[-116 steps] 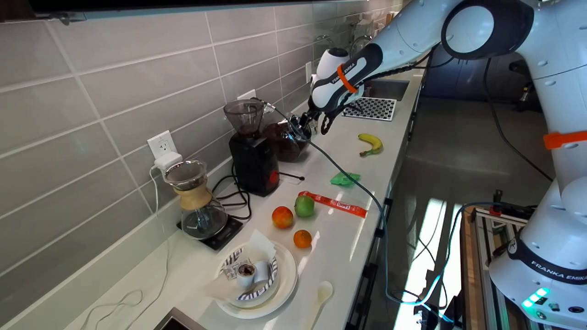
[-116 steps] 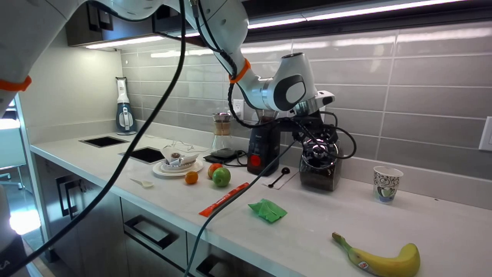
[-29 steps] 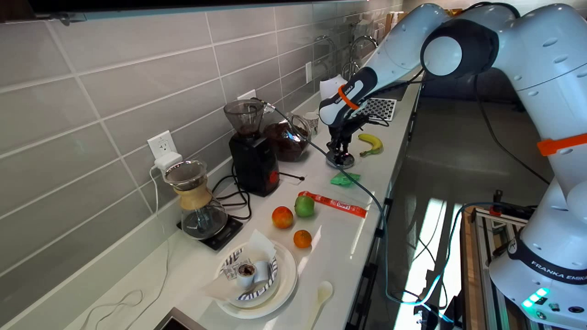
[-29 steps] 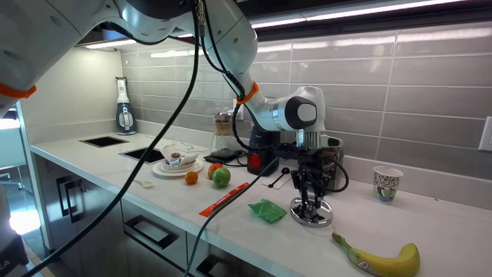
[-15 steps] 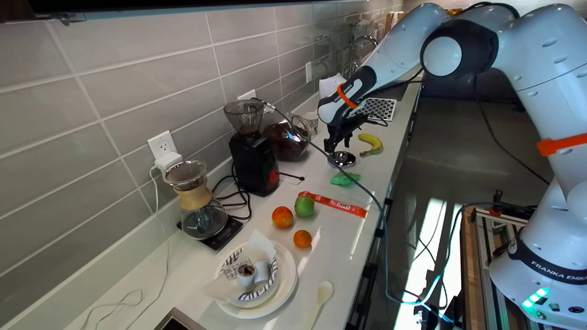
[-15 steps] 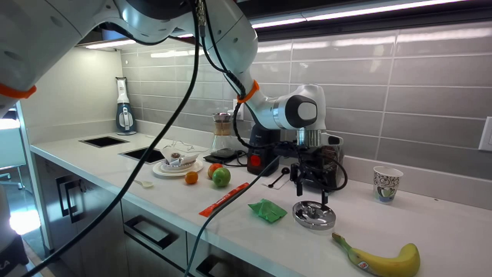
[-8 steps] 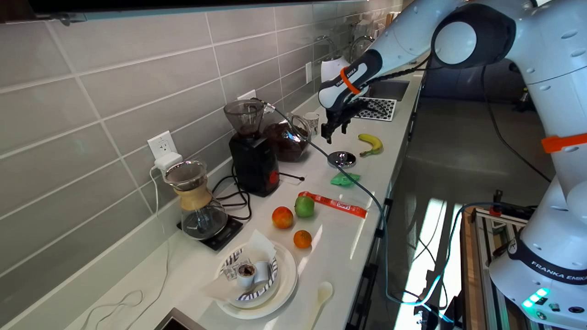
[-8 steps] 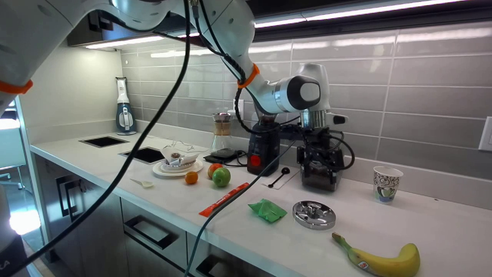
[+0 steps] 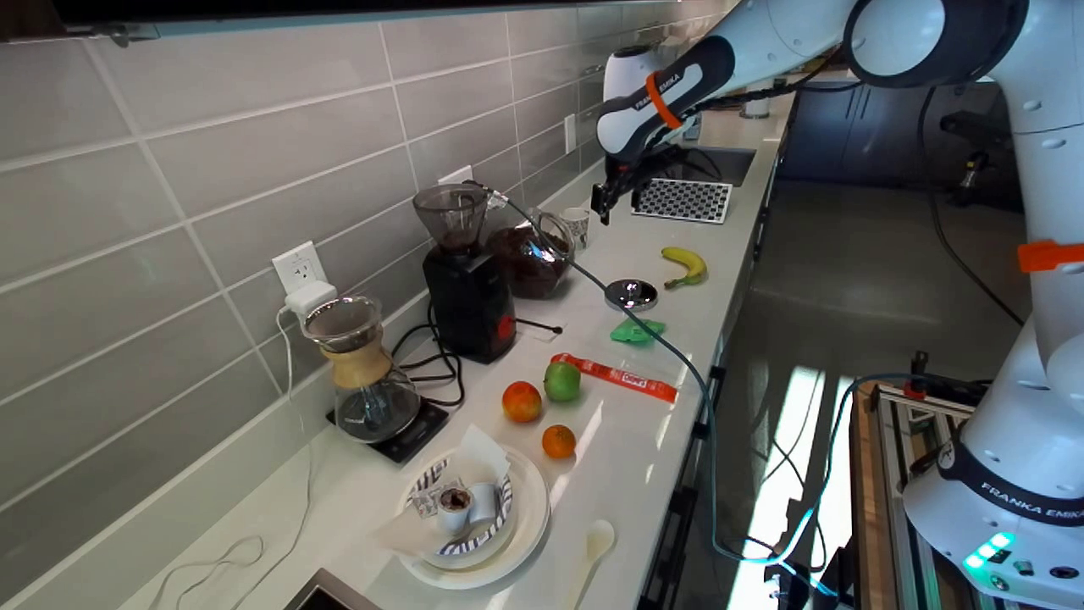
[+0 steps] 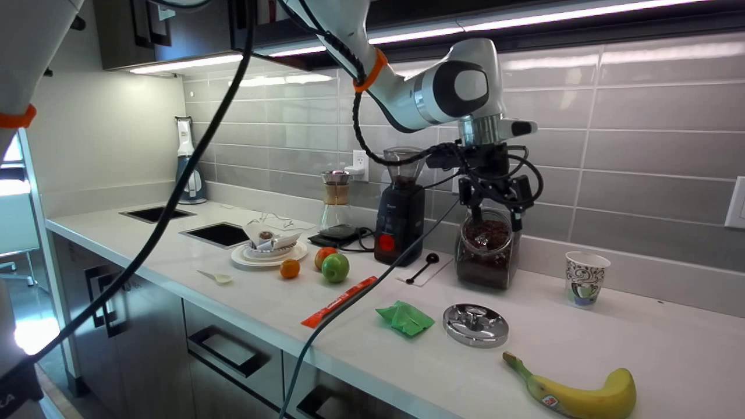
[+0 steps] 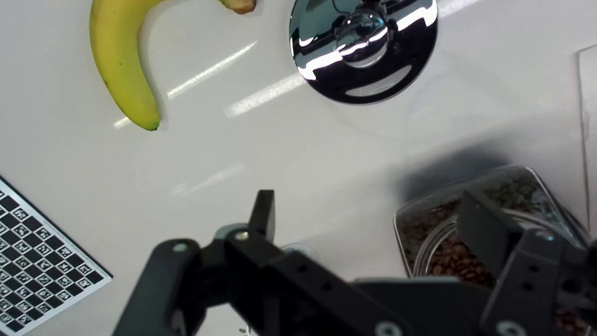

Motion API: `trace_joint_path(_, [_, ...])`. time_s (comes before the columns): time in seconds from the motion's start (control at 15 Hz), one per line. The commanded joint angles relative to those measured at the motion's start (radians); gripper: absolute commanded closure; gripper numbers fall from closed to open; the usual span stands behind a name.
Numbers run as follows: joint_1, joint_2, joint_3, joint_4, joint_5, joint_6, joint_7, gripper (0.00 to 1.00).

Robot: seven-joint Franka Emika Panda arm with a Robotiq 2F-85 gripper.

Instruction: Move the silver lid to the counter, and then place it back on the clear object

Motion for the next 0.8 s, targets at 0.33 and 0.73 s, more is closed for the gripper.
trace_joint_path(0.33, [0.017,-0.019,-0.02,-0.068,0.003,0.001,0.084,0.0])
trace_joint_path(0.73, [-0.024,0.054,0.014,-0.111,0.113,0.049,0.052,0.0])
